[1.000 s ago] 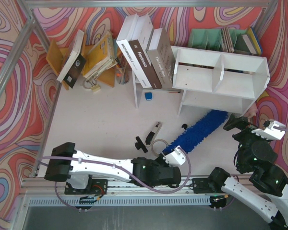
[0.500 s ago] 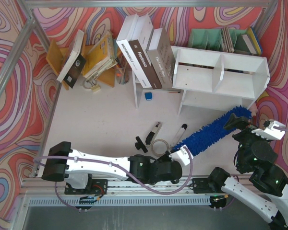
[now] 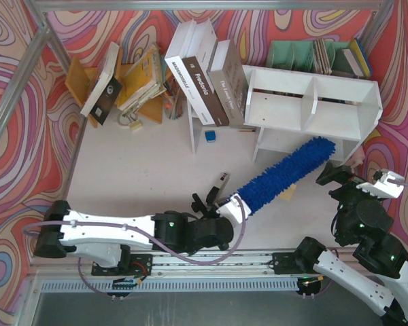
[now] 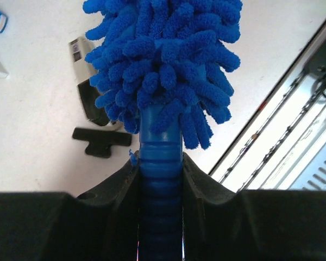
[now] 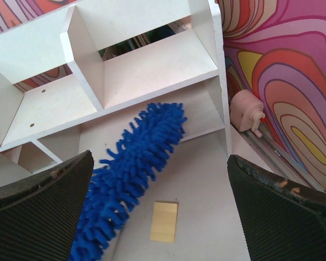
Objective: Dust the bookshelf with a duster
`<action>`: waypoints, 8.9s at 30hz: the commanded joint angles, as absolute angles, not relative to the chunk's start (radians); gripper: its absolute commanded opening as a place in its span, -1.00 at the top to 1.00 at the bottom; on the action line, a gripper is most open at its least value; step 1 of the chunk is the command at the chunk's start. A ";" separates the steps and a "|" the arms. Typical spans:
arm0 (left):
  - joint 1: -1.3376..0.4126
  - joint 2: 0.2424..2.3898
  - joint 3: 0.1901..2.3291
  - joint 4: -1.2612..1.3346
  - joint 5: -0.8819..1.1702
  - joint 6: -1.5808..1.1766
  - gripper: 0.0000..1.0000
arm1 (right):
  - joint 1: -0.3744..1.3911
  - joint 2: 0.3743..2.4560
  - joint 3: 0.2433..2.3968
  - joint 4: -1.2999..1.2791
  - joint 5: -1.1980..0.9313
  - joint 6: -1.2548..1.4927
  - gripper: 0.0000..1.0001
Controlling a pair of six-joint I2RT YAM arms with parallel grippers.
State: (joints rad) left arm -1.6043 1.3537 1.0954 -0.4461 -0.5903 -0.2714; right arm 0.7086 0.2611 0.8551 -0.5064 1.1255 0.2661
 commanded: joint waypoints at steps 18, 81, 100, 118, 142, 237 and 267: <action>-1.578 0.972 1.138 -0.985 -0.692 -0.497 1.00 | 0.716 0.287 0.849 -0.490 1.139 0.259 -0.97; -1.898 0.928 1.076 -1.194 -0.980 -0.976 1.00 | 0.716 0.318 0.851 -0.491 1.146 0.259 -0.97; -1.881 0.965 0.901 -1.077 -0.788 -1.051 1.00 | 0.716 0.305 0.856 -0.501 1.149 0.268 -0.97; -1.745 1.088 0.846 -0.880 -0.637 -0.953 1.00 | 0.716 0.293 0.857 -0.508 1.147 0.275 -0.97; -1.816 1.018 0.968 -1.136 -0.851 -1.021 1.00 | 0.716 0.297 0.856 -0.508 1.147 0.276 -0.97; -1.456 0.930 0.903 -1.129 -0.879 -1.046 1.00 | 0.716 0.457 0.972 -0.543 1.109 0.313 -0.97; -1.434 0.941 0.774 -1.051 -0.744 -1.139 1.00 | 0.716 0.466 0.886 -0.539 1.086 0.404 -0.97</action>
